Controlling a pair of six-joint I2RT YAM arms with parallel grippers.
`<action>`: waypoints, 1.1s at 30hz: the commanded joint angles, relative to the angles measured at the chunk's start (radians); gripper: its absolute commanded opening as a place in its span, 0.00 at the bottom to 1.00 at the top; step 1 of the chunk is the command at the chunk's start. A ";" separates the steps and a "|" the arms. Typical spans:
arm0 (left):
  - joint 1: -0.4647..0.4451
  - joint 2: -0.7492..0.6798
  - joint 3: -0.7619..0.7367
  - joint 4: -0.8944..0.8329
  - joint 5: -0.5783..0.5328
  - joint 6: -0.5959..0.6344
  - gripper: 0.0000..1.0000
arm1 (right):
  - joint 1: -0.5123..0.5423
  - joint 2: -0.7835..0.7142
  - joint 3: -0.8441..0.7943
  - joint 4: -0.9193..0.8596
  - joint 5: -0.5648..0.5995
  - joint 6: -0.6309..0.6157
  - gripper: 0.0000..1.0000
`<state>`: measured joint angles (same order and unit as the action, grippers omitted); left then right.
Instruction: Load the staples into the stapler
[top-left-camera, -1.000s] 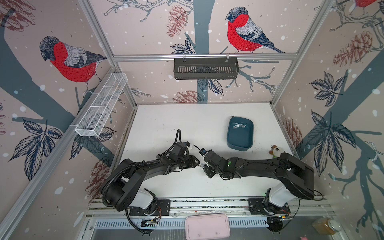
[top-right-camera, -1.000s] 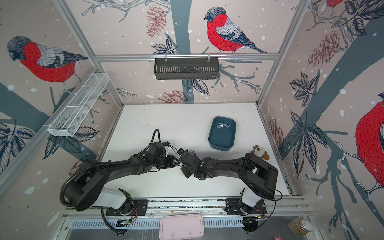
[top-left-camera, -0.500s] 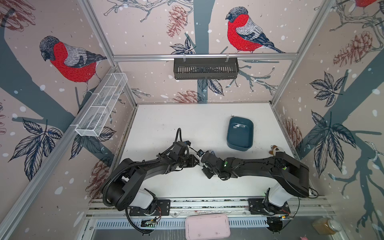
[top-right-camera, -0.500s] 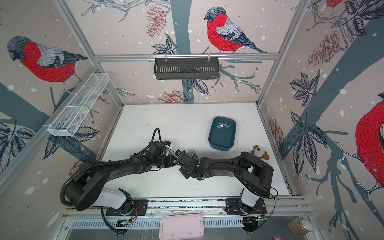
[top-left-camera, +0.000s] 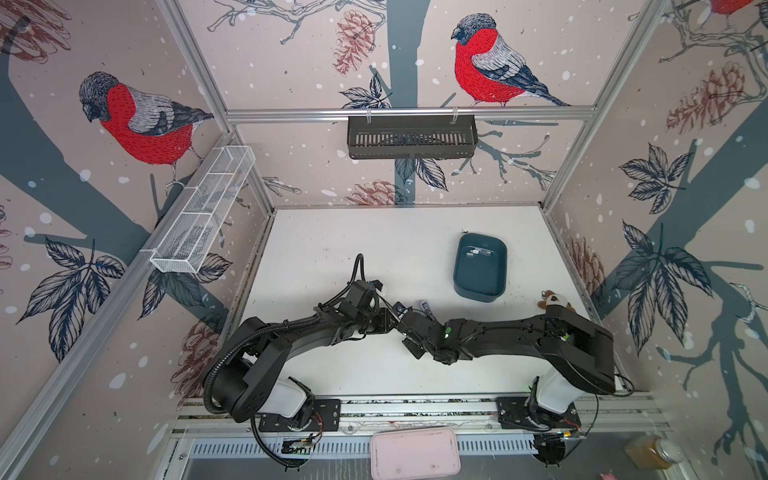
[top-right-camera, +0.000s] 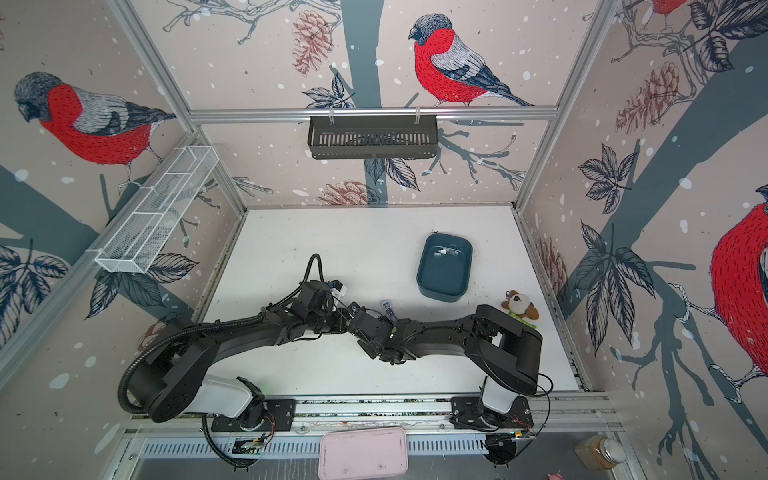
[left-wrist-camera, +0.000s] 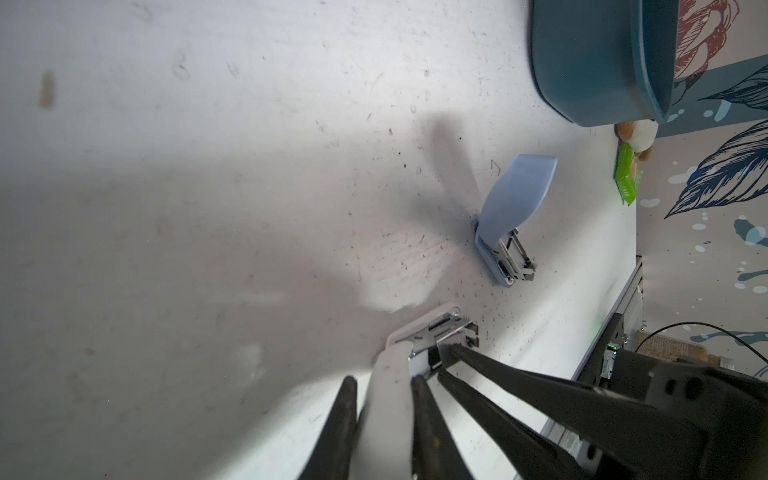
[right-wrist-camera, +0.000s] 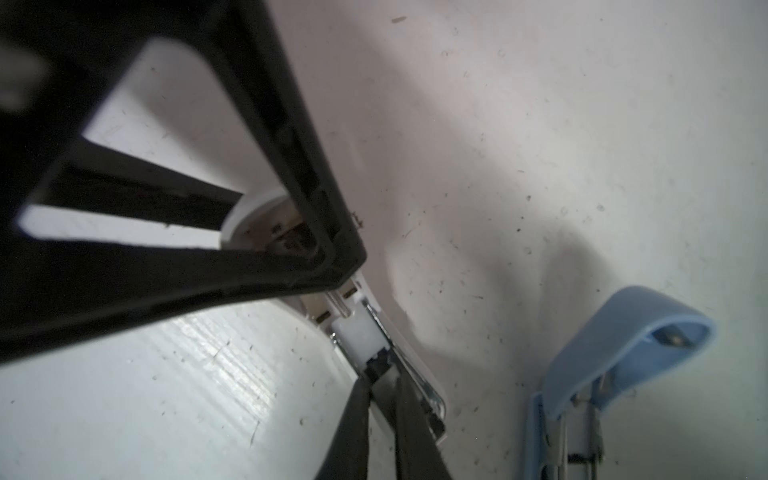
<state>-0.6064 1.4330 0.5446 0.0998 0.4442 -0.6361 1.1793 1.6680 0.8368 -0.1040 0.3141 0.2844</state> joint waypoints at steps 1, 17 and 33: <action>0.000 0.000 0.010 -0.017 0.013 0.019 0.15 | 0.002 -0.019 -0.003 -0.038 0.066 -0.009 0.12; 0.007 -0.006 0.042 -0.079 -0.001 0.039 0.15 | -0.064 -0.143 -0.049 0.077 -0.118 0.011 0.15; 0.007 -0.009 0.050 -0.086 -0.002 0.049 0.14 | -0.106 -0.090 -0.047 0.064 -0.247 -0.051 0.26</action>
<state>-0.5995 1.4288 0.5861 0.0246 0.4438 -0.6018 1.0767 1.5692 0.7807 -0.0494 0.0803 0.2550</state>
